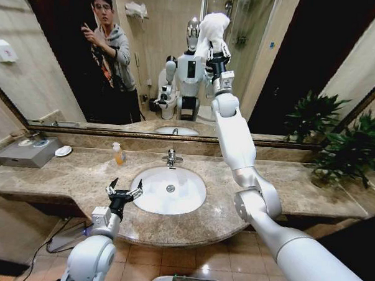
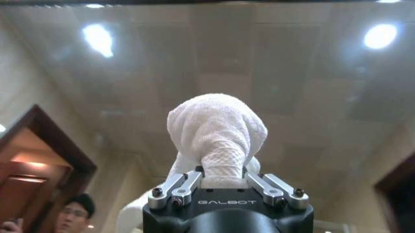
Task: Pick up the towel from the sink counter and wipe the mirror surface.
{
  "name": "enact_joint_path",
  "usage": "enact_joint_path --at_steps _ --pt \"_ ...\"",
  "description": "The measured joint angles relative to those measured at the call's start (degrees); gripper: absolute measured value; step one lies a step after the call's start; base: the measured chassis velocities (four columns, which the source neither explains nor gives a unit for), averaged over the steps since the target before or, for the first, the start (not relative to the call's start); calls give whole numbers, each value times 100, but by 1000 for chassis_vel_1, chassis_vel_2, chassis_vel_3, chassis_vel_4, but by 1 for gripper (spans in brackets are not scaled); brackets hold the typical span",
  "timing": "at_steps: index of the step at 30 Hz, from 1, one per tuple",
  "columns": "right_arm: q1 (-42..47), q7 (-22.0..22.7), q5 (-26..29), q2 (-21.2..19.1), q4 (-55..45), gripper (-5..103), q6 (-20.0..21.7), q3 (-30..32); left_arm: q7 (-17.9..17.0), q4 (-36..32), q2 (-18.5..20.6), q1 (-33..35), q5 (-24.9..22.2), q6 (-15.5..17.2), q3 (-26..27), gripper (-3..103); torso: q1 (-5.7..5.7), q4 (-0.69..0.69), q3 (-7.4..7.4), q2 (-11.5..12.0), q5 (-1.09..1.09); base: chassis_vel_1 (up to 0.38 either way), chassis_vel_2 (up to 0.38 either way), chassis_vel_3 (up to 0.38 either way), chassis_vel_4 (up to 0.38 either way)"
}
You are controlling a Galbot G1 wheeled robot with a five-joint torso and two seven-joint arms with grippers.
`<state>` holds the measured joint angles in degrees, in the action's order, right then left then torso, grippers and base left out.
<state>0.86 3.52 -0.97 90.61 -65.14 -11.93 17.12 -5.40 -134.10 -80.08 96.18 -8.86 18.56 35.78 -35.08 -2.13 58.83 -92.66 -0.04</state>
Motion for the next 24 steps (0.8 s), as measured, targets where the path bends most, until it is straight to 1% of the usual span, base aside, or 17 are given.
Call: enact_joint_path --at_steps 1,3,4,5,6,7,8,9,10,11,13,15,17,19,20,21,24 --pt "0 0 0 0 0 19 0 0 0 0 0 0 0 0 0 100 0 0 0 0 0 0 0 0 0" --pt "54 13 177 -328 -60 19 28 114 -1 0 0 0 0 0 1 100 0 3 0 0 3 0 0 0 0" --pt "54 13 177 -328 -60 19 28 114 -1 0 0 0 0 0 1 100 0 3 0 0 3 0 0 0 0" --pt "72 19 372 -733 -69 19 40 269 0 1 1 0 0 0 0 100 0 8 0 0 5 0 0 0 0" --pt "74 22 409 -820 -63 19 41 310 -1 0 0 1 0 0 1 100 1 10 0 0 4 0 0 0 0" --pt "74 22 409 -820 -63 19 41 310 -1 0 0 1 0 0 1 100 1 10 0 0 4 0 0 0 0" --pt "94 45 620 -1256 -18 19 53 489 0 0 0 1 0 0 0 100 1 14 0 0 9 0 0 0 0" --pt "103 53 673 -1350 -14 19 59 520 0 0 0 1 0 0 0 100 1 15 0 0 9 0 0 0 0" --pt "167 98 858 -1614 -50 19 92 599 0 0 0 0 0 0 0 100 0 15 0 0 9 0 0 0 0" --pt "167 98 858 -1614 -50 19 92 599 0 0 0 0 0 0 0 100 0 15 0 0 9 0 0 0 0" --pt "283 136 997 -1757 -229 19 144 616 0 0 0 0 0 0 0 100 0 12 0 0 9 0 0 0 0" --pt "506 190 1090 -1730 -684 19 217 573 0 0 0 0 0 0 0 100 0 8 0 0 7 0 0 0 0" --pt "548 204 1086 -1691 -778 19 226 556 0 0 0 0 0 0 0 100 0 6 0 0 7 0 0 0 0" --pt "667 267 946 -1464 -1127 19 250 479 0 0 0 0 0 0 0 100 0 2 0 0 5 0 0 0 0" --pt "667 267 946 -1464 -1127 19 250 479 0 0 0 0 0 0 0 100 0 2 0 0 5 0 0 0 0" --pt "685 295 870 -1367 -1229 19 263 447 0 0 0 1 0 0 0 100 0 2 0 0 4 0 0 0 0" --pt "668 362 687 -1018 -1412 19 284 358 -1 0 0 0 0 0 0 100 1 4 0 0 3 0 0 0 0"
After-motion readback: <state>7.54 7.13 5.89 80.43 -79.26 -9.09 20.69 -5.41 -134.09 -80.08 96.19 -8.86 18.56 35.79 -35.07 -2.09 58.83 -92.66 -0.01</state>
